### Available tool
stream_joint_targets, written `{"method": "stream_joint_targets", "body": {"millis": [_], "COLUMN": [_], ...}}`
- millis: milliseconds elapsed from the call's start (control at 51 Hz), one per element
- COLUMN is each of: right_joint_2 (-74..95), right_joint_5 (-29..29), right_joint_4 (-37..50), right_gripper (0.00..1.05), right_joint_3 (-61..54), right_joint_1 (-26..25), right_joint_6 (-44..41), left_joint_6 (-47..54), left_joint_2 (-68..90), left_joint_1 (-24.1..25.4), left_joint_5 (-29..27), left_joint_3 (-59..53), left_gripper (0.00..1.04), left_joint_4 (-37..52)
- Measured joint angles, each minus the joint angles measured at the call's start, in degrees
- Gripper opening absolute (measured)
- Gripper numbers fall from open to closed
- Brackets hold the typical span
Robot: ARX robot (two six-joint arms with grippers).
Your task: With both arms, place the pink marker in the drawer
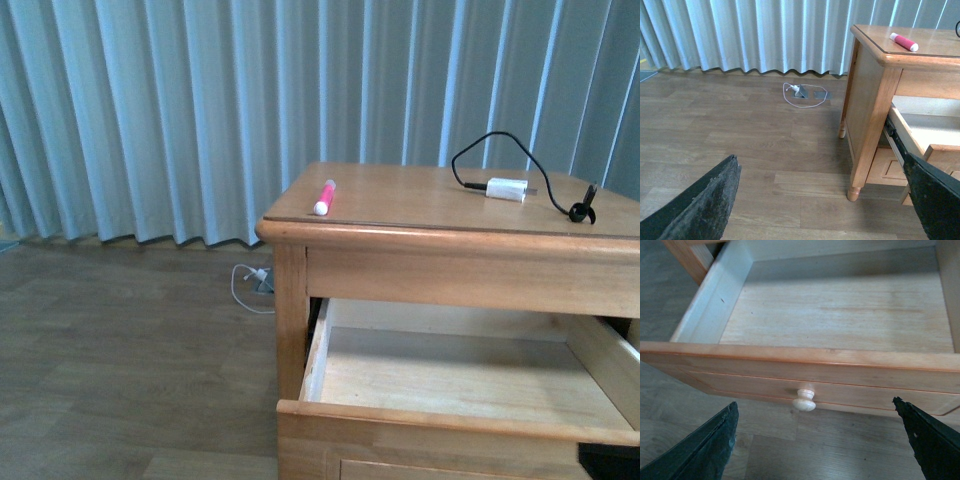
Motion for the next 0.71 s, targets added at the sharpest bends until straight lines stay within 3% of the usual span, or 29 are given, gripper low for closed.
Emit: {"method": "stream_joint_targets", "body": {"millis": [314,707], "right_joint_2": [-27.3,-34.3], "right_joint_5": [-9.1,-11.1], "right_joint_4": [-23.6,-25.7], "right_gripper": [0.96,0.96], "right_joint_3": [1.2,0.0], "right_joint_1": [-6.3,-8.7], "right_joint_6": [-2.6,-1.4], "left_joint_6": [0.0,0.0], "left_joint_2": [0.0,0.0], "left_joint_1": [0.0,0.0], "left_joint_5": [0.0,0.0], "left_joint_3": [0.0,0.0], "left_gripper": [0.99,0.99], "left_joint_4": [0.0,0.0]}}
